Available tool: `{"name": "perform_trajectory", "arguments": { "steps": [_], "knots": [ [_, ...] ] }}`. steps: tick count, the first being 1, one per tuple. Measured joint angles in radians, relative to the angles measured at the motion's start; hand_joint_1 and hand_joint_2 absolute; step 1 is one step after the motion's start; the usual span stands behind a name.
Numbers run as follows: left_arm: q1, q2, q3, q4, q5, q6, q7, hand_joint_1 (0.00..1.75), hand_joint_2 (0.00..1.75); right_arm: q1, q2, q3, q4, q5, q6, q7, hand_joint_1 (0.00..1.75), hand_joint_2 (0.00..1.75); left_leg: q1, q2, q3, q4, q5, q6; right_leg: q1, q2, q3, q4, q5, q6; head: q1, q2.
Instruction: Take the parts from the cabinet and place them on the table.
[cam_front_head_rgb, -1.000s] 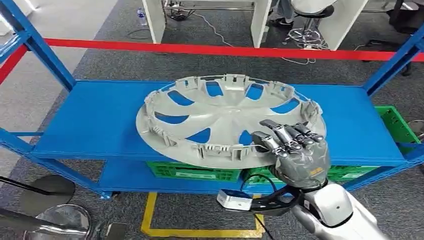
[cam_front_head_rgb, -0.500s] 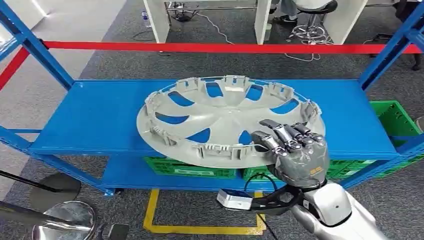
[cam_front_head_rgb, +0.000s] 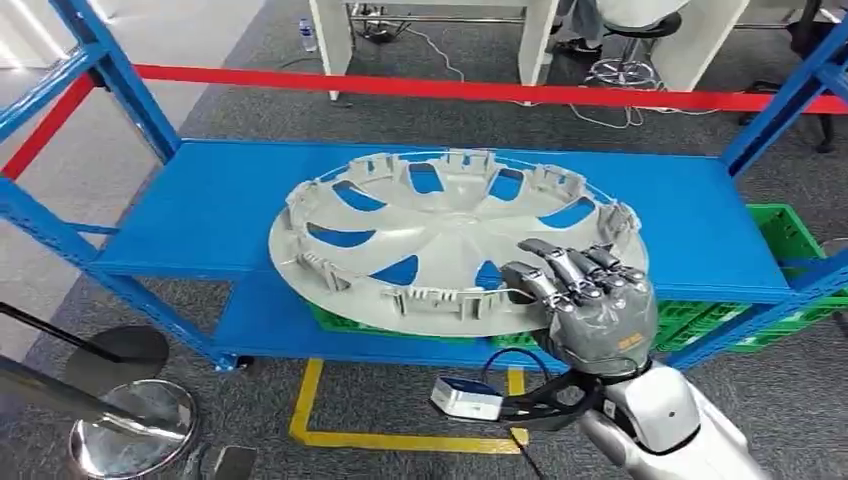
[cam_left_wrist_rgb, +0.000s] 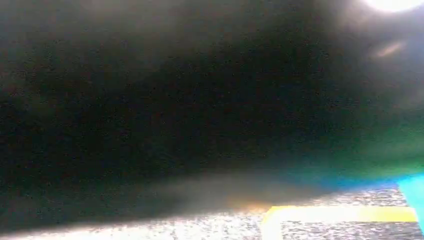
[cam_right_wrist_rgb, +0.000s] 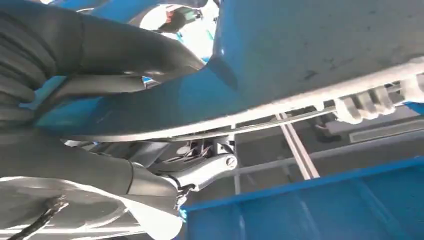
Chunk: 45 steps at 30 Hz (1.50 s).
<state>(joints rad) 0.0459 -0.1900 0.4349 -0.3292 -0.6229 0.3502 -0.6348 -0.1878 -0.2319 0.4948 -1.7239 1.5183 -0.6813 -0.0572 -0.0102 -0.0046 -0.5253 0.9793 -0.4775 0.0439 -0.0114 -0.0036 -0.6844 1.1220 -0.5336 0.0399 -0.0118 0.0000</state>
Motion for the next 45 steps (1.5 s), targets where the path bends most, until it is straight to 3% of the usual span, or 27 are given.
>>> {"name": "perform_trajectory", "arguments": {
  "steps": [2,4,6,7,8,9,11,13,15,17,18,19,20,22,24,28,30,32,33,34,36,37,38,39,41,43,45],
  "knots": [
    [0.002,-0.001,0.0,0.0,-0.003,0.0,0.0,0.0,0.0,0.002,0.0,0.0,0.003,-0.008,0.0,0.0,1.75,1.75,-0.002,0.0,-0.031,0.002,0.023,0.002,0.0,0.0,-0.04,0.162,-0.084,0.005,0.0,0.0],
    [0.002,0.0,0.0,0.0,-0.004,-0.003,0.0,0.0,0.0,0.006,0.0,0.0,0.008,-0.014,0.0,0.0,1.75,1.75,-0.003,0.0,-0.056,0.004,0.04,0.0,0.0,0.0,-0.027,0.198,-0.063,0.006,0.0,0.0],
    [0.002,0.0,0.002,0.0,-0.005,-0.009,0.0,0.0,0.0,0.006,0.001,0.0,0.015,-0.024,0.0,0.0,1.75,1.75,-0.003,0.0,-0.084,0.007,0.06,-0.004,0.0,0.0,0.074,0.072,0.015,0.002,0.0,0.0],
    [0.002,0.0,0.002,0.0,-0.006,-0.012,0.0,0.0,0.0,0.006,0.001,0.0,0.016,-0.027,0.0,0.0,1.75,1.75,-0.003,-0.001,-0.093,0.009,0.068,-0.008,0.0,0.001,0.144,-0.026,0.03,-0.002,0.001,0.0],
    [0.003,-0.001,0.003,-0.002,-0.007,-0.014,0.001,0.0,0.0,0.003,0.001,0.0,0.017,-0.028,0.0,0.0,1.75,1.75,-0.004,-0.002,-0.1,0.01,0.076,-0.013,0.001,0.003,0.193,-0.113,-0.009,-0.005,0.0,0.0],
    [0.003,-0.001,0.004,-0.004,-0.008,-0.015,0.002,0.0,0.0,0.003,0.003,0.0,0.018,-0.029,-0.001,0.0,1.75,1.75,-0.007,-0.002,-0.104,0.012,0.083,-0.018,0.004,0.005,0.226,-0.157,-0.017,-0.005,-0.002,0.0],
    [0.003,0.0,0.004,-0.006,-0.008,-0.015,0.002,0.0,0.0,0.002,0.003,-0.001,0.023,-0.031,-0.001,0.0,1.75,1.75,-0.004,-0.002,-0.108,0.011,0.099,-0.028,0.009,0.005,0.215,-0.148,-0.011,-0.012,0.001,0.0],
    [0.006,0.001,0.006,-0.008,-0.009,-0.016,0.002,0.0,0.0,0.001,0.006,-0.001,0.027,-0.031,-0.002,0.0,1.75,1.75,0.0,-0.004,-0.113,0.017,0.094,-0.041,0.002,-0.003,0.193,-0.154,0.01,-0.038,0.002,0.0],
    [0.009,0.007,0.008,-0.008,-0.019,-0.029,0.0,0.0,0.0,-0.005,0.011,-0.001,0.031,-0.031,-0.002,0.0,1.75,1.75,0.005,-0.003,-0.141,0.098,-0.02,-0.056,0.004,-0.004,0.18,-0.154,0.029,-0.055,-0.003,0.0],
    [0.009,0.015,0.01,-0.008,-0.024,-0.037,-0.003,0.0,0.0,-0.005,0.018,0.0,0.035,-0.03,-0.002,0.0,1.75,1.75,0.01,-0.003,-0.174,0.246,-0.119,-0.066,0.006,-0.005,0.153,-0.152,0.051,-0.055,-0.002,0.0],
    [0.009,0.018,0.012,-0.008,-0.024,-0.042,-0.003,0.0,0.0,-0.005,0.02,0.0,0.037,-0.03,-0.002,0.0,1.75,1.75,0.012,-0.003,-0.182,0.307,-0.131,-0.069,0.007,-0.006,0.138,-0.149,0.062,-0.054,-0.003,0.0],
    [0.009,0.021,0.013,-0.008,-0.024,-0.045,-0.004,0.0,0.0,-0.005,0.021,0.001,0.042,-0.03,-0.002,0.0,1.75,1.75,0.014,-0.002,-0.172,0.325,-0.112,-0.071,0.008,-0.008,0.121,-0.146,0.071,-0.053,-0.003,0.0],
    [0.009,0.023,0.014,-0.008,-0.024,-0.047,-0.004,0.0,0.0,-0.005,0.022,0.002,0.045,-0.03,-0.002,0.0,1.75,1.75,0.015,-0.002,-0.147,0.305,-0.08,-0.072,0.008,-0.009,0.107,-0.142,0.078,-0.05,-0.002,0.0],
    [0.008,0.029,0.014,-0.008,-0.024,-0.05,-0.007,0.0,0.0,-0.008,0.025,0.003,0.051,-0.03,-0.002,0.0,1.75,1.75,0.016,-0.002,-0.037,0.152,-0.018,-0.068,0.008,-0.008,0.078,-0.13,0.092,-0.043,-0.003,0.0],
    [0.004,0.032,0.014,-0.008,-0.024,-0.051,-0.013,0.0,0.0,-0.01,0.026,0.003,0.053,-0.031,-0.002,0.003,1.75,1.75,0.011,-0.003,0.057,0.003,-0.052,-0.056,0.012,-0.009,0.064,-0.119,0.103,-0.032,-0.001,0.0],
    [0.005,0.037,0.016,-0.008,-0.024,-0.052,-0.016,0.0,0.0,-0.017,0.028,0.006,0.058,-0.031,-0.002,0.003,1.75,1.75,0.007,0.0,0.038,-0.012,-0.028,-0.025,0.005,-0.01,0.049,-0.123,0.13,-0.007,-0.001,0.0],
    [0.002,0.038,0.017,-0.008,-0.024,-0.052,-0.017,0.0,0.0,-0.018,0.028,0.006,0.062,-0.032,-0.002,0.004,1.75,1.75,0.007,0.004,0.015,-0.011,-0.006,-0.008,0.001,-0.002,0.017,-0.061,0.037,-0.001,0.004,0.0],
    [0.002,0.039,0.017,-0.008,-0.024,-0.053,-0.017,0.0,0.0,-0.019,0.028,0.01,0.065,-0.032,-0.002,0.003,1.75,1.75,0.003,0.004,-0.015,-0.009,0.016,-0.004,0.001,0.0,-0.026,0.109,-0.072,0.006,0.007,0.0],
    [0.002,0.039,0.018,-0.008,-0.024,-0.053,-0.017,0.0,0.0,-0.018,0.028,0.011,0.068,-0.032,-0.002,0.003,1.75,1.75,0.002,0.004,-0.03,-0.009,0.028,-0.004,0.001,0.0,-0.039,0.177,-0.092,0.008,0.008,0.0],
    [0.002,0.039,0.018,-0.008,-0.024,-0.053,-0.017,0.0,0.0,-0.018,0.028,0.011,0.07,-0.032,-0.002,0.004,1.75,1.75,0.001,0.004,-0.043,-0.008,0.038,-0.004,0.001,0.0,-0.034,0.202,-0.082,0.008,0.008,0.0],
    [0.002,0.04,0.018,-0.008,-0.025,-0.053,-0.018,0.0,0.0,-0.019,0.028,0.011,0.074,-0.032,-0.002,0.006,1.75,1.75,0.0,0.004,-0.069,-0.006,0.057,-0.007,0.001,0.0,0.03,0.138,-0.012,0.006,0.01,0.0],
    [0.002,0.04,0.018,-0.008,-0.026,-0.053,-0.018,0.0,0.0,-0.019,0.028,0.011,0.074,-0.033,-0.002,0.006,1.75,1.75,0.0,0.004,-0.082,-0.004,0.066,-0.01,0.001,0.0,0.09,0.054,0.021,0.003,0.015,0.0],
    [0.002,0.04,0.018,-0.008,-0.026,-0.053,-0.018,0.0,0.0,-0.019,0.028,0.011,0.074,-0.033,-0.002,0.006,1.75,1.75,0.0,0.003,-0.092,0.001,0.074,-0.015,0.001,0.0,0.166,-0.056,0.023,0.0,0.018,0.0],
    [0.002,0.04,0.018,-0.008,-0.026,-0.053,-0.019,0.0,0.0,-0.022,0.028,0.011,0.074,-0.033,-0.002,0.006,1.75,1.75,-0.005,0.002,-0.101,0.006,0.079,-0.02,0.004,0.0,0.22,-0.13,-0.004,0.0,0.018,0.0],
    [0.001,0.04,0.018,-0.007,-0.026,-0.053,-0.021,0.0,0.0,-0.02,0.028,0.011,0.075,-0.033,-0.002,0.009,1.75,1.75,-0.003,0.003,-0.109,0.007,0.099,-0.029,0.008,0.003,0.227,-0.161,-0.016,-0.004,0.017,0.0],
    [0.003,0.042,0.019,-0.007,-0.027,-0.053,-0.021,0.0,0.0,-0.02,0.028,0.011,0.075,-0.033,-0.003,0.009,1.75,1.75,-0.003,0.001,-0.115,0.004,0.115,-0.042,0.009,0.002,0.201,-0.162,0.0,-0.025,0.016,0.0],
    [0.003,0.044,0.021,-0.006,-0.029,-0.053,-0.021,0.0,0.0,-0.022,0.029,0.011,0.074,-0.033,-0.003,0.01,1.75,1.75,0.003,0.001,-0.137,0.055,0.026,-0.055,0.005,-0.003,0.193,-0.164,0.023,-0.048,0.008,0.0]
  ]
}}
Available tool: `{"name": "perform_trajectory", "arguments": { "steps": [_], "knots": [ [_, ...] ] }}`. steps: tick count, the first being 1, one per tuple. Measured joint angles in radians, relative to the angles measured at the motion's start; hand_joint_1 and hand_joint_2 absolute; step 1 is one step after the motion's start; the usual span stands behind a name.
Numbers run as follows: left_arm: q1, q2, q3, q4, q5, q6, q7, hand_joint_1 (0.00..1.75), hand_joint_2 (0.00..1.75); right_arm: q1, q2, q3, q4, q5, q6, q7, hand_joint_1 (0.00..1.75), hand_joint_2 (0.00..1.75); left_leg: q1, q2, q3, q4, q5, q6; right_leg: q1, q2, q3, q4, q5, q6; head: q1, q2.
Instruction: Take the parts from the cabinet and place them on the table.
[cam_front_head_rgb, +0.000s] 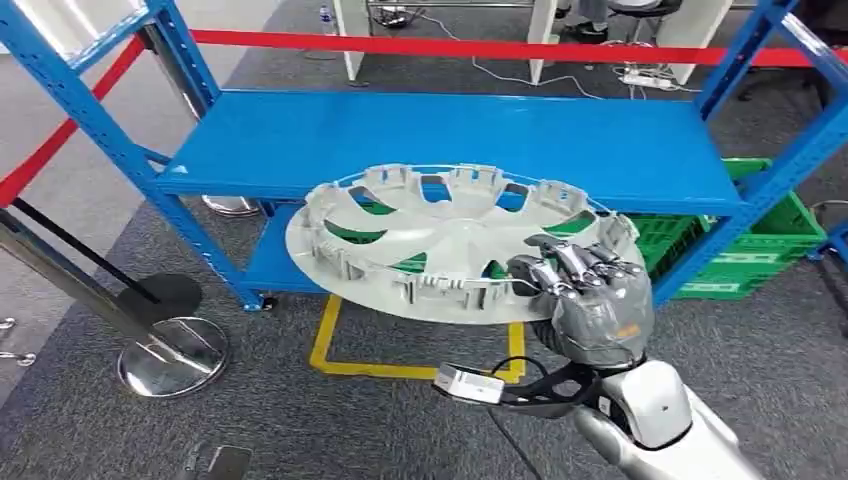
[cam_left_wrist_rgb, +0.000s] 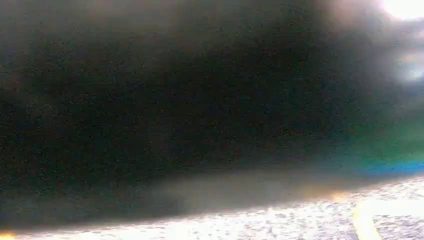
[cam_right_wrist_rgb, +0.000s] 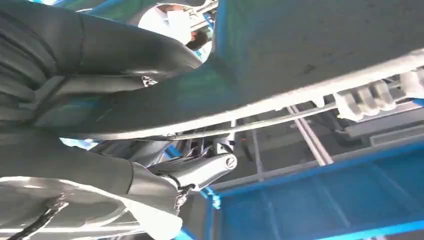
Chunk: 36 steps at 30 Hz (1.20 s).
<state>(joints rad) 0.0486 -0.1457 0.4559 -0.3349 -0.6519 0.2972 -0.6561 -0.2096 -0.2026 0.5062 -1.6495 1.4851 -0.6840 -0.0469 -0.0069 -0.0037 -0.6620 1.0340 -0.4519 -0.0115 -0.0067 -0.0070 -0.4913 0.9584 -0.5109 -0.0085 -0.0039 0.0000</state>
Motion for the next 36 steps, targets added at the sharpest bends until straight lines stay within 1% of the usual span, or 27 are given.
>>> {"name": "perform_trajectory", "arguments": {
  "steps": [2,3,4,5,7,8,9,10,13,14,15,17,18,19,20,21,22,23,25,28,29,30,31,33,34,35,36],
  "knots": [
    [-0.002,0.002,0.0,0.0,-0.001,0.0,0.0,0.0,0.0,-0.001,0.003,0.001,0.0,0.0,0.0,0.0,1.75,1.75,0.006,0.0,-0.036,0.149,-0.118,-0.011,0.003,-0.001,-0.028,0.001,0.023,-0.006,0.0,0.0],
    [-0.003,0.002,0.0,0.0,-0.005,-0.001,0.0,0.0,0.0,-0.001,0.004,0.002,0.001,0.0,0.0,0.0,1.75,1.75,0.008,0.0,-0.048,0.223,-0.148,-0.015,0.005,-0.002,-0.043,0.002,0.035,-0.006,0.001,0.0],
    [-0.003,0.003,0.0,0.001,-0.006,-0.002,0.0,0.0,0.0,-0.001,0.005,0.002,0.003,0.0,0.0,0.001,1.75,1.75,0.009,0.0,-0.047,0.266,-0.145,-0.016,0.006,-0.003,-0.058,0.004,0.045,-0.005,0.001,0.0],
    [-0.003,0.004,0.0,0.001,-0.006,-0.004,-0.001,0.0,0.0,-0.002,0.005,0.003,0.004,0.0,0.0,0.002,1.75,1.75,0.01,0.0,-0.029,0.265,-0.116,-0.016,0.006,-0.003,-0.075,0.008,0.054,-0.003,0.001,0.0],
    [-0.005,0.006,0.0,0.001,-0.008,-0.007,-0.003,0.0,0.0,-0.003,0.006,0.005,0.004,-0.001,0.0,0.003,1.75,1.75,0.01,0.0,0.059,0.152,-0.044,-0.013,0.006,-0.003,-0.105,0.02,0.069,0.003,0.0,0.0],
    [-0.007,0.008,0.001,0.002,-0.008,-0.008,-0.003,0.0,0.0,-0.004,0.007,0.006,0.004,-0.002,0.0,0.005,1.75,1.75,0.01,0.0,0.12,0.064,-0.032,-0.01,0.006,-0.002,-0.115,0.027,0.073,0.006,0.001,0.0],
    [-0.012,0.009,0.001,0.002,-0.01,-0.008,-0.005,0.0,0.0,-0.006,0.008,0.006,0.004,-0.002,0.0,0.008,1.75,1.75,0.009,-0.001,0.17,-0.018,-0.065,-0.005,0.008,-0.002,-0.125,0.033,0.078,0.012,0.0,0.0],
    [-0.013,0.01,0.001,0.002,-0.013,-0.01,-0.006,0.0,0.0,-0.009,0.008,0.006,0.005,-0.003,0.0,0.011,1.75,1.75,0.006,-0.002,0.193,-0.061,-0.077,0.003,0.01,-0.003,-0.13,0.037,0.085,0.019,0.003,0.0],
    [-0.015,0.01,0.001,0.006,-0.018,-0.01,-0.009,0.0,0.0,-0.017,0.01,0.008,0.006,-0.004,0.0,0.011,1.75,1.75,-0.001,-0.001,0.174,-0.059,-0.06,0.025,0.004,-0.004,-0.139,0.034,0.113,0.035,0.002,0.0],
    [-0.015,0.011,0.002,0.007,-0.018,-0.01,-0.01,0.0,0.0,-0.017,0.01,0.007,0.008,-0.005,0.0,0.012,1.75,1.75,0.005,0.004,0.167,-0.069,-0.046,0.035,0.003,-0.001,-0.147,0.042,0.096,0.039,0.002,0.0],
    [-0.018,0.013,0.003,0.007,-0.018,-0.01,-0.011,0.0,0.0,-0.018,0.01,0.007,0.009,-0.006,0.001,0.013,1.75,1.75,0.002,0.006,0.153,-0.068,-0.035,0.045,0.003,0.002,-0.164,0.069,0.047,0.042,0.005,0.0],
    [-0.02,0.014,0.003,0.007,-0.022,-0.01,-0.012,0.0,0.0,-0.017,0.01,0.008,0.011,-0.008,0.001,0.013,1.75,1.75,-0.001,0.006,0.122,-0.067,-0.011,0.054,0.002,0.004,-0.21,0.224,-0.076,0.047,0.007,0.0],
    [-0.02,0.014,0.003,0.008,-0.023,-0.011,-0.012,0.0,0.0,-0.017,0.01,0.008,0.013,-0.008,0.001,0.013,1.75,1.75,-0.003,0.006,0.108,-0.066,0.001,0.055,0.002,0.004,-0.228,0.301,-0.109,0.05,0.006,0.0],
    [-0.019,0.014,0.004,0.008,-0.024,-0.011,-0.012,0.0,0.0,-0.017,0.01,0.008,0.014,-0.008,0.001,0.013,1.75,1.75,-0.004,0.006,0.093,-0.065,0.011,0.054,0.002,0.004,-0.233,0.353,-0.114,0.051,0.008,0.0],
    [-0.019,0.015,0.004,0.008,-0.024,-0.011,-0.012,0.0,0.0,-0.017,0.01,0.008,0.016,-0.008,0.001,0.013,1.75,1.75,-0.005,0.007,0.079,-0.064,0.021,0.053,0.002,0.004,-0.219,0.362,-0.093,0.051,0.006,0.0],
    [-0.019,0.015,0.004,0.008,-0.024,-0.011,-0.012,0.0,0.0,-0.017,0.01,0.008,0.018,-0.008,0.001,0.013,1.75,1.75,-0.005,0.007,0.065,-0.062,0.031,0.051,0.002,0.004,-0.184,0.33,-0.055,0.05,0.007,0.0],
    [-0.02,0.015,0.005,0.008,-0.024,-0.011,-0.012,0.0,0.0,-0.017,0.01,0.008,0.018,-0.008,0.001,0.013,1.75,1.75,-0.005,0.007,0.051,-0.06,0.041,0.049,0.002,0.004,-0.122,0.247,-0.015,0.046,0.007,0.0],
    [-0.02,0.015,0.005,0.008,-0.025,-0.011,-0.012,0.0,0.0,-0.018,0.01,0.008,0.018,-0.008,0.001,0.013,1.75,1.75,-0.005,0.006,0.044,-0.057,0.05,0.046,0.002,0.004,-0.056,0.153,0.001,0.043,0.007,0.0],
    [-0.02,0.015,0.005,0.008,-0.025,-0.011,-0.012,0.0,0.0,-0.023,0.01,0.008,0.018,-0.008,0.001,0.013,1.75,1.75,-0.01,0.007,0.025,-0.049,0.067,0.038,0.006,0.006,0.05,-0.009,-0.038,0.04,0.006,0.0],
    [-0.019,0.015,0.006,0.011,-0.026,-0.011,-0.012,0.0,0.0,-0.022,0.01,0.008,0.019,-0.008,0.001,0.013,1.75,1.75,-0.004,0.007,0.017,-0.058,0.099,0.023,0.014,0.007,0.029,-0.001,-0.02,0.032,0.005,0.0],
    [-0.019,0.016,0.007,0.013,-0.027,-0.011,-0.012,0.0,0.0,-0.023,0.01,0.008,0.02,-0.008,0.001,0.014,1.75,1.75,-0.004,0.005,0.008,-0.054,0.089,0.017,0.002,0.001,0.019,-0.01,-0.004,0.014,0.006,0.0],
    [-0.018,0.016,0.007,0.013,-0.027,-0.011,-0.012,0.0,0.0,-0.025,0.01,0.008,0.02,-0.008,0.002,0.016,1.75,1.75,-0.004,0.002,-0.001,-0.032,0.048,0.01,0.005,0.0,0.009,-0.009,0.004,0.006,0.003,0.0],
    [-0.018,0.016,0.007,0.013,-0.027,-0.011,-0.012,0.0,0.0,-0.026,0.01,0.008,0.019,-0.008,0.002,0.017,1.75,1.75,0.0,0.002,-0.018,0.022,-0.013,0.005,0.005,-0.001,-0.005,-0.006,0.016,-0.006,0.0,0.0],
    [-0.018,0.017,0.008,0.014,-0.027,-0.012,-0.012,0.0,0.0,-0.025,0.01,0.008,0.019,-0.005,0.003,0.017,1.75,1.75,0.008,0.002,-0.047,0.177,-0.124,-0.006,0.008,-0.002,-0.036,-0.003,0.039,-0.008,0.001,0.0],
    [-0.019,0.017,0.008,0.015,-0.027,-0.014,-0.012,0.0,0.0,-0.024,0.01,0.008,0.02,-0.004,0.003,0.017,1.75,1.75,0.01,0.002,-0.052,0.239,-0.141,-0.009,0.008,-0.003,-0.053,0.001,0.05,-0.007,0.0,0.0],
    [-0.019,0.017,0.008,0.016,-0.027,-0.015,-0.012,0.0,0.0,-0.024,0.01,0.009,0.019,-0.003,0.003,0.017,1.75,1.75,0.013,0.002,-0.044,0.26,-0.125,-0.012,0.008,-0.003,-0.071,0.007,0.059,-0.004,0.0,0.0],
    [-0.019,0.017,0.008,0.016,-0.027,-0.016,-0.012,0.0,0.0,-0.022,0.01,0.009,0.019,-0.001,0.003,0.017,1.75,1.75,0.016,0.002,-0.018,0.245,-0.088,-0.013,0.007,-0.003,-0.091,0.014,0.068,-0.001,0.0,0.0]
  ]
}}
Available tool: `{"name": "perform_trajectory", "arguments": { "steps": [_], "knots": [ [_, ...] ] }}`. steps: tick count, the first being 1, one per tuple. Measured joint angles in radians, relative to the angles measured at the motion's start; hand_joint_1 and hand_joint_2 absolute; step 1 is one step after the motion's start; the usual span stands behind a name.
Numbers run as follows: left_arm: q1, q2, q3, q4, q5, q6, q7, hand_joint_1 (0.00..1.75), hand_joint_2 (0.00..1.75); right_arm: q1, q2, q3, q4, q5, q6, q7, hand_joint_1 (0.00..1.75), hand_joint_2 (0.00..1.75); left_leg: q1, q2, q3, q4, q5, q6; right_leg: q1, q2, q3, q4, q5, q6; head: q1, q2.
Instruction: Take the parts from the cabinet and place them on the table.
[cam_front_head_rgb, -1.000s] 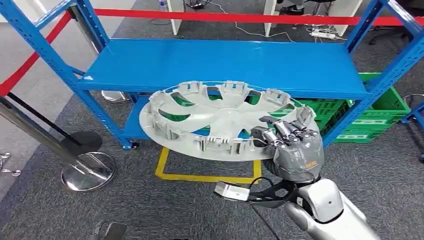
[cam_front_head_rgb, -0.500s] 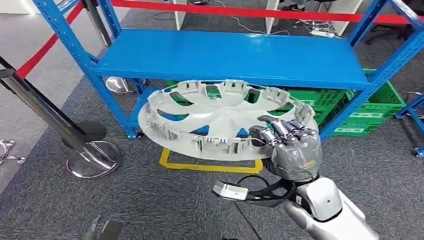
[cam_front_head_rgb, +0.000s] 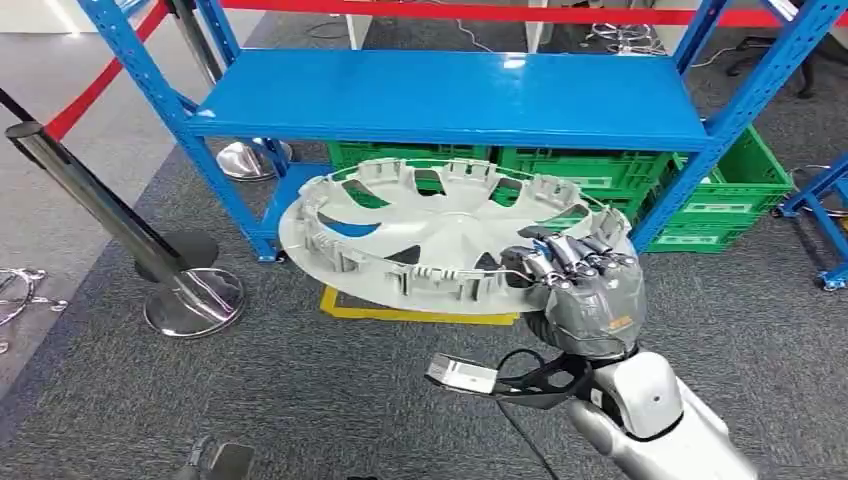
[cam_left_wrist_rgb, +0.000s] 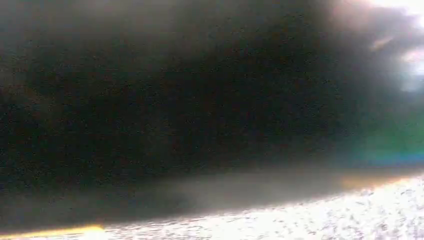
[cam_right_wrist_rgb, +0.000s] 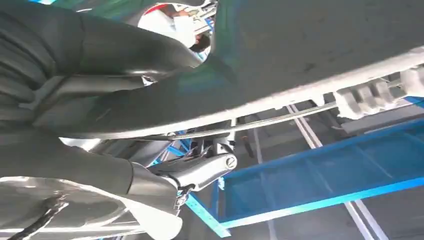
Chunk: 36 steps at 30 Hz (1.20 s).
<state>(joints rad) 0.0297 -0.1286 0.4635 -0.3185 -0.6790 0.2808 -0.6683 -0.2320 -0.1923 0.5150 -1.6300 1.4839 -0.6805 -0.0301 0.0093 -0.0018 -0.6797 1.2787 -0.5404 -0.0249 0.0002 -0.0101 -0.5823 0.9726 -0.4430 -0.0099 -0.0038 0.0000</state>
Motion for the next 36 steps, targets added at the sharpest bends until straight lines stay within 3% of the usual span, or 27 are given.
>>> {"name": "perform_trajectory", "arguments": {
  "steps": [2,4,7,8,9,10,12,13,14,16,17,18,19,20,22,23,24,25,27,28,29,30,32,33,34,35,36],
  "knots": [
    [-0.001,0.001,0.0,0.0,0.0,0.0,0.0,0.0,0.0,0.001,0.0,0.0,0.0,0.003,0.0,0.0,1.75,1.75,0.005,0.0,0.099,-0.129,0.063,-0.002,-0.002,0.001,-0.037,0.018,0.015,0.008,0.0,0.0],
    [-0.004,0.001,0.0,0.0,0.0,-0.001,0.0,0.0,0.0,0.002,0.0,-0.002,-0.003,0.003,0.0,0.002,1.75,1.75,0.001,-0.004,0.198,-0.282,0.007,0.002,0.0,0.004,-0.059,0.033,0.028,0.021,-0.001,0.0],
    [-0.003,0.001,0.0,0.002,0.0,-0.002,-0.002,0.0,0.0,0.004,0.0,-0.001,-0.003,0.004,0.0,0.002,1.75,1.75,-0.007,-0.007,0.182,-0.282,0.023,0.024,-0.006,0.003,-0.063,0.026,0.058,0.036,-0.003,0.0],
    [-0.002,0.001,0.0,0.003,0.0,-0.002,-0.002,0.0,0.0,0.005,0.0,-0.001,-0.003,0.004,0.0,0.002,1.75,1.75,-0.006,-0.003,0.171,-0.289,0.039,0.037,-0.005,0.005,-0.068,0.023,0.067,0.044,0.0,0.0],
    [-0.006,0.002,0.0,0.004,0.0,-0.001,-0.002,0.0,0.0,0.006,0.0,-0.001,-0.003,0.004,0.0,0.001,1.75,1.75,-0.002,0.005,0.161,-0.294,0.05,0.047,-0.009,0.007,-0.077,0.031,0.042,0.045,-0.002,0.0],
    [-0.007,0.003,0.002,0.004,0.0,-0.001,-0.002,0.0,0.0,0.006,0.0,-0.002,-0.003,0.004,0.0,0.001,1.75,1.75,-0.003,0.004,0.143,-0.295,0.065,0.056,-0.009,0.007,-0.102,0.072,-0.021,0.045,0.003,0.0],
    [-0.008,0.003,0.002,0.004,0.0,-0.002,-0.002,0.0,0.0,0.007,0.0,-0.002,-0.003,0.004,0.0,0.0,1.75,1.75,-0.007,0.005,0.111,-0.294,0.092,0.061,-0.009,0.008,-0.138,0.228,-0.145,0.049,0.003,0.0],
    [-0.008,0.003,0.002,0.004,0.0,-0.002,-0.002,0.0,0.0,0.007,0.0,-0.002,-0.003,0.004,0.0,0.0,1.75,1.75,-0.009,0.005,0.097,-0.293,0.104,0.062,-0.009,0.008,-0.15,0.303,-0.175,0.051,0.004,0.0],
    [-0.008,0.003,0.003,0.005,0.0,-0.002,-0.002,0.0,0.0,0.007,0.0,-0.002,-0.003,0.004,0.0,0.0,1.75,1.75,-0.011,0.005,0.08,-0.293,0.118,0.061,-0.009,0.008,-0.149,0.352,-0.171,0.05,0.004,0.0],
    [-0.008,0.003,0.003,0.005,0.0,-0.003,-0.002,0.0,0.0,0.007,0.0,-0.002,-0.003,0.004,0.0,0.0,1.75,1.75,-0.016,0.006,0.05,-0.292,0.141,0.06,-0.009,0.008,-0.095,0.328,-0.096,0.045,0.003,0.0],
    [-0.009,0.003,0.003,0.006,0.0,-0.004,-0.002,0.0,0.0,0.007,0.0,-0.002,-0.003,0.004,0.0,0.0,1.75,1.75,-0.017,0.006,0.034,-0.291,0.154,0.059,-0.008,0.008,-0.034,0.257,-0.06,0.04,0.003,0.0],
    [-0.009,0.002,0.004,0.007,0.0,-0.005,-0.002,0.0,0.0,0.006,0.0,-0.002,-0.003,0.005,0.0,0.0,1.75,1.75,-0.018,0.006,0.022,-0.29,0.167,0.057,-0.007,0.008,0.04,0.158,-0.06,0.034,0.003,0.0],
    [-0.009,0.001,0.004,0.007,0.0,-0.006,-0.003,0.0,0.0,0.003,0.0,-0.002,-0.003,0.005,0.0,0.0,1.75,1.75,-0.022,0.005,0.016,-0.288,0.175,0.052,-0.001,0.007,0.116,0.056,-0.101,0.03,0.003,0.0],
    [-0.009,0.001,0.004,0.008,0.0,-0.006,-0.003,0.0,0.0,0.001,0.0,-0.002,-0.004,0.007,0.0,0.0,1.75,1.75,-0.023,0.006,0.011,-0.288,0.187,0.047,-0.001,0.007,0.164,-0.028,-0.129,0.031,0.001,0.0],
    [-0.011,0.002,0.007,0.01,0.0,-0.006,-0.005,0.0,0.0,0.002,0.0,-0.001,-0.003,0.008,0.0,0.0,1.75,1.75,-0.015,0.006,0.009,-0.297,0.212,0.037,0.007,0.009,0.137,-0.013,-0.114,0.03,0.005,0.0],
    [-0.009,0.002,0.008,0.012,0.0,-0.006,-0.005,0.0,0.0,0.002,0.0,-0.001,-0.003,0.01,0.0,0.0,1.75,1.75,-0.017,0.005,0.006,-0.298,0.223,0.029,0.007,0.008,0.127,-0.014,-0.104,0.022,0.002,0.0],
    [-0.01,0.002,0.01,0.015,0.0,-0.006,-0.006,0.0,0.0,-0.001,0.0,-0.001,-0.003,0.01,0.001,0.001,1.75,1.75,-0.014,0.003,-0.001,-0.291,0.202,0.023,-0.001,0.002,0.12,-0.018,-0.089,0.008,0.003,0.0],
    [-0.008,0.003,0.01,0.016,0.0,-0.006,-0.006,0.0,0.0,-0.001,0.0,-0.001,-0.003,0.01,0.001,0.002,1.75,1.75,-0.013,0.002,-0.012,-0.263,0.142,0.016,0.0,0.001,0.107,-0.018,-0.078,-0.003,-0.001,0.0],
    [-0.008,0.003,0.011,0.017,0.0,-0.006,-0.006,0.0,0.0,-0.001,0.0,-0.001,-0.003,0.011,0.002,0.003,1.75,1.75,-0.009,0.002,-0.039,-0.124,0.011,0.005,0.002,0.001,0.088,-0.016,-0.05,-0.009,-0.003,0.0],
    [-0.009,0.004,0.011,0.018,0.0,-0.006,-0.006,0.0,0.0,-0.001,0.0,-0.001,-0.003,0.011,0.002,0.003,1.75,1.75,-0.008,0.002,-0.052,-0.046,-0.026,0.001,0.002,0.001,0.071,-0.014,-0.037,-0.008,-0.004,0.0],
    [-0.01,0.003,0.011,0.019,0.0,-0.006,-0.006,0.0,0.0,-0.001,0.0,-0.001,-0.003,0.011,0.002,0.003,1.75,1.75,-0.006,0.002,-0.055,0.015,-0.032,-0.002,0.002,0.001,0.051,-0.01,-0.025,-0.007,-0.003,0.0],
    [-0.01,0.003,0.011,0.019,-0.001,-0.006,-0.006,0.0,0.0,0.0,0.0,0.0,-0.003,0.011,0.002,0.003,1.75,1.75,-0.004,0.002,-0.039,0.029,-0.007,-0.005,0.002,0.001,0.03,-0.004,-0.014,-0.004,-0.004,0.0],
    [-0.011,0.004,0.011,0.02,-0.001,-0.006,-0.006,0.0,0.0,0.0,0.0,0.0,-0.003,0.011,0.002,0.003,1.75,1.75,0.0,0.002,0.033,-0.045,0.06,-0.005,0.0,0.001,-0.011,0.013,0.002,0.002,-0.004,0.0],
    [-0.012,0.004,0.012,0.02,-0.001,-0.006,-0.006,0.0,0.0,0.0,0.0,0.0,-0.003,0.011,0.002,0.003,1.75,1.75,0.001,0.002,0.093,-0.123,0.072,-0.004,-0.001,0.002,-0.028,0.022,0.009,0.006,-0.004,0.0],
    [-0.014,0.004,0.013,0.02,-0.001,-0.006,-0.006,0.0,0.0,0.0,0.0,0.0,-0.003,0.011,0.002,0.003,1.75,1.75,0.002,-0.002,0.159,-0.217,0.037,-0.001,0.0,0.003,-0.04,0.033,0.015,0.011,-0.005,0.0],
    [-0.016,0.004,0.013,0.02,-0.002,-0.005,-0.009,0.0,0.0,-0.001,0.0,-0.002,-0.003,0.011,0.002,0.007,1.75,1.75,-0.003,-0.005,0.198,-0.289,0.008,0.01,0.002,0.003,-0.049,0.041,0.021,0.019,-0.002,0.0],
    [-0.016,0.004,0.013,0.021,-0.002,-0.005,-0.01,0.0,0.0,0.001,0.0,-0.002,-0.003,0.012,0.002,0.01,1.75,1.75,-0.005,-0.005,0.187,-0.277,0.016,0.017,0.001,0.001,-0.049,0.039,0.031,0.025,-0.002,0.0]
  ]
}}
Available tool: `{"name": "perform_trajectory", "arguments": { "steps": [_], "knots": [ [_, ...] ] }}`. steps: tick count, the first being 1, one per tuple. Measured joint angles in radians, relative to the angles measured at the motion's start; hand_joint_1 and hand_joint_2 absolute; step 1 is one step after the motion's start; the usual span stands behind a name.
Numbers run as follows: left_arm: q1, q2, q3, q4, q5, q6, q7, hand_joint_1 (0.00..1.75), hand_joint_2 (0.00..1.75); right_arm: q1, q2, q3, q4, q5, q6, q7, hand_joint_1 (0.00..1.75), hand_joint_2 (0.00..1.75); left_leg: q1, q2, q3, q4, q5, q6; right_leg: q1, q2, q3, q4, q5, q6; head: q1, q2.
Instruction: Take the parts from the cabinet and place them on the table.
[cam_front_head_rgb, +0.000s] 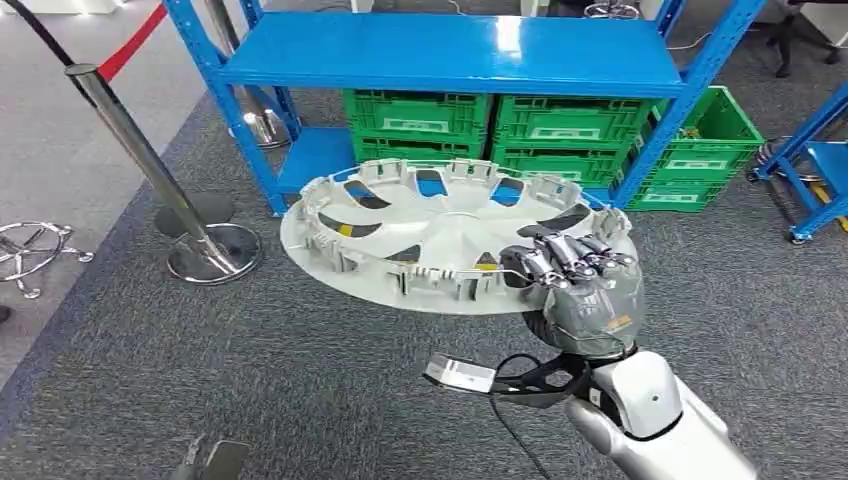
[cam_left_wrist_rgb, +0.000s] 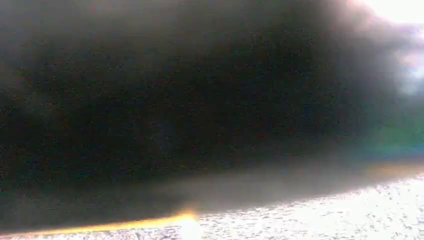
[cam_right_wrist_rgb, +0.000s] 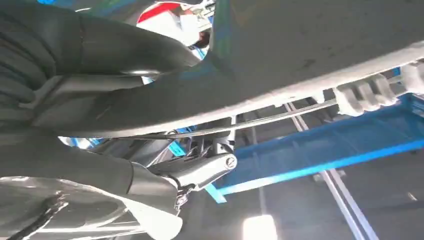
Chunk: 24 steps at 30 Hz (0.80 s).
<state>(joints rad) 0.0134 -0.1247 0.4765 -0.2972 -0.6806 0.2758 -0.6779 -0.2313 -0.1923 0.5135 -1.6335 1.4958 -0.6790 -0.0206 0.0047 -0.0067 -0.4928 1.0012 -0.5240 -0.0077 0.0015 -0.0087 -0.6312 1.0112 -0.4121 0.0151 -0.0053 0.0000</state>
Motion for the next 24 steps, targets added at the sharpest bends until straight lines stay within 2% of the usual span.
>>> {"name": "perform_trajectory", "arguments": {
  "steps": [1,2,3,4,5,6,7,8,9,10,11,12,13,14,15,17,18,19,20,22,23,24],
  "knots": [
    [-0.001,0.0,0.001,0.0,0.0,0.001,-0.003,0.0,0.0,0.0,0.0,0.0,0.0,0.001,0.0,0.0,1.75,1.75,-0.003,0.0,-0.003,0.0,0.003,0.004,-0.003,0.001,-0.002,-0.001,0.008,0.004,-0.004,0.0],
    [0.0,0.0,0.002,0.001,-0.001,0.001,-0.003,0.0,0.0,0.0,0.0,0.001,0.0,0.002,0.0,0.0,1.75,1.75,-0.006,0.001,-0.007,0.001,0.011,0.013,-0.005,0.001,-0.003,-0.004,0.017,0.009,-0.002,0.0],
    [0.0,0.0,0.003,0.003,-0.001,0.001,-0.004,0.0,0.0,0.0,0.0,0.001,0.001,0.002,0.001,0.0,1.75,1.75,-0.001,0.006,-0.02,-0.01,0.025,0.024,-0.005,0.003,-0.011,-0.001,0.016,0.014,-0.004,0.0],
    [-0.003,0.002,0.003,0.003,-0.001,0.001,-0.005,0.0,0.0,0.0,0.0,0.001,0.001,0.003,0.002,0.0,1.75,1.75,-0.001,0.01,-0.033,-0.01,0.037,0.034,-0.007,0.005,-0.031,0.021,-0.027,0.015,-0.003,0.0],
    [-0.005,0.003,0.004,0.003,-0.001,0.002,-0.006,0.0,0.0,0.0,0.0,0.0,0.0,0.004,0.002,0.0,1.75,1.75,-0.001,0.01,-0.049,-0.011,0.046,0.04,-0.007,0.006,-0.053,0.073,-0.089,0.018,0.0,0.0],
    [-0.004,0.003,0.005,0.003,-0.001,0.0,-0.01,0.0,0.0,0.0,0.0,0.0,0.001,0.005,0.002,0.0,1.75,1.75,-0.001,0.009,-0.064,-0.011,0.058,0.041,-0.007,0.006,-0.069,0.145,-0.15,0.02,0.0,0.0],
    [-0.003,0.003,0.005,0.003,0.0,-0.005,-0.015,0.0,0.0,0.0,0.0,0.001,0.001,0.005,0.002,0.0,1.75,1.75,-0.002,0.01,-0.077,-0.011,0.069,0.041,-0.007,0.006,-0.083,0.217,-0.191,0.022,-0.001,0.0],
    [-0.002,0.003,0.005,0.003,0.002,-0.011,-0.016,0.0,0.0,0.0,0.0,0.001,0.001,0.005,0.002,0.0,1.75,1.75,-0.003,0.011,-0.091,-0.01,0.08,0.041,-0.007,0.006,-0.095,0.281,-0.201,0.023,0.0,0.0],
    [0.0,0.003,0.005,0.003,0.002,-0.013,-0.017,0.0,0.0,0.001,0.0,0.001,0.001,0.005,0.002,0.0,1.75,1.75,-0.004,0.012,-0.106,-0.01,0.091,0.04,-0.007,0.006,-0.095,0.32,-0.173,0.023,0.0,0.0],
    [0.0,0.003,0.005,0.003,0.003,-0.013,-0.019,0.0,0.0,0.002,0.0,0.001,0.001,0.006,0.002,0.0,1.75,1.75,-0.005,0.012,-0.12,-0.009,0.101,0.038,-0.007,0.006,-0.076,0.316,-0.126,0.022,0.0,0.0],
    [0.001,0.003,0.005,0.003,0.005,-0.014,-0.02,0.0,0.0,0.002,0.0,0.001,0.001,0.006,0.003,0.0,1.75,1.75,-0.005,0.012,-0.133,-0.008,0.111,0.035,-0.007,0.006,-0.037,0.273,-0.082,0.019,0.0,0.0],
    [0.002,0.003,0.005,0.003,0.005,-0.014,-0.02,0.0,0.0,0.003,0.0,0.001,0.001,0.007,0.003,0.0,1.75,1.75,-0.005,0.012,-0.143,-0.007,0.12,0.032,-0.007,0.006,0.022,0.195,-0.06,0.016,0.0,0.0],
    [0.002,0.003,0.005,0.003,0.005,-0.014,-0.02,0.0,0.0,0.002,0.0,0.001,0.001,0.008,0.003,0.0,1.75,1.75,-0.005,0.012,-0.146,-0.004,0.127,0.028,-0.007,0.005,0.088,0.102,-0.073,0.013,0.0,0.0],
    [0.004,0.003,0.004,0.002,0.005,-0.015,-0.02,0.0,0.0,0.001,0.0,0.0,0.0,0.008,0.004,0.0,1.75,1.75,-0.009,0.011,-0.152,-0.003,0.132,0.023,-0.004,0.004,0.152,0.018,-0.124,0.012,0.0,0.0],
    [0.006,0.003,0.004,0.002,0.005,-0.016,-0.022,0.0,0.0,0.0,0.0,0.0,-0.001,0.008,0.004,0.0,1.75,1.75,-0.01,0.011,-0.151,0.001,0.137,0.017,-0.002,0.007,0.174,-0.032,-0.147,0.012,-0.002,0.0],
    [0.007,0.003,0.003,0.002,0.006,-0.018,-0.023,0.0,0.0,-0.001,0.0,0.0,-0.001,0.009,0.006,0.0,1.75,1.75,-0.007,0.012,-0.154,-0.002,0.153,0.004,0.002,0.009,0.161,-0.032,-0.147,0.0,-0.002,0.0],
    [0.008,0.003,0.002,0.002,0.008,-0.021,-0.023,0.0,0.0,-0.001,0.0,0.0,-0.001,0.01,0.007,0.0,1.75,1.75,-0.007,0.011,-0.155,-0.001,0.155,-0.001,-0.003,0.008,0.159,-0.038,-0.138,-0.012,-0.002,0.0],
    [0.009,0.004,0.002,0.001,0.008,-0.023,-0.024,0.0,0.0,-0.003,0.0,0.0,-0.001,0.01,0.009,0.0,1.75,1.75,-0.004,0.009,-0.162,0.012,0.131,-0.006,-0.004,0.006,0.168,-0.039,-0.13,-0.021,-0.002,0.0],
    [0.011,0.004,0.002,0.001,0.008,-0.024,-0.023,0.0,0.0,-0.004,0.0,0.0,-0.001,0.01,0.01,0.0,1.75,1.75,-0.004,0.009,-0.174,0.053,0.085,-0.011,-0.004,0.006,0.163,-0.038,-0.124,-0.029,-0.008,0.0],
    [0.012,0.004,0.0,0.001,0.007,-0.024,-0.02,0.0,0.0,-0.003,0.001,0.0,-0.001,0.01,0.01,0.0,1.75,1.75,-0.002,0.009,-0.225,0.211,-0.012,-0.02,-0.001,0.004,0.151,-0.036,-0.114,-0.033,-0.006,0.0],
    [0.013,0.004,-0.001,0.001,0.007,-0.024,-0.016,0.0,0.0,-0.003,0.002,0.0,-0.001,0.01,0.01,0.0,1.75,1.75,-0.002,0.009,-0.248,0.284,-0.036,-0.021,0.001,0.005,0.143,-0.033,-0.11,-0.033,-0.006,0.0],
    [0.013,0.004,-0.003,0.001,0.005,-0.024,-0.013,0.0,0.0,-0.003,0.002,0.001,0.0,0.01,0.011,0.0,1.75,1.75,-0.002,0.009,-0.252,0.312,-0.034,-0.021,0.003,0.005,0.138,-0.03,-0.109,-0.032,-0.006,0.0]
  ]
}}
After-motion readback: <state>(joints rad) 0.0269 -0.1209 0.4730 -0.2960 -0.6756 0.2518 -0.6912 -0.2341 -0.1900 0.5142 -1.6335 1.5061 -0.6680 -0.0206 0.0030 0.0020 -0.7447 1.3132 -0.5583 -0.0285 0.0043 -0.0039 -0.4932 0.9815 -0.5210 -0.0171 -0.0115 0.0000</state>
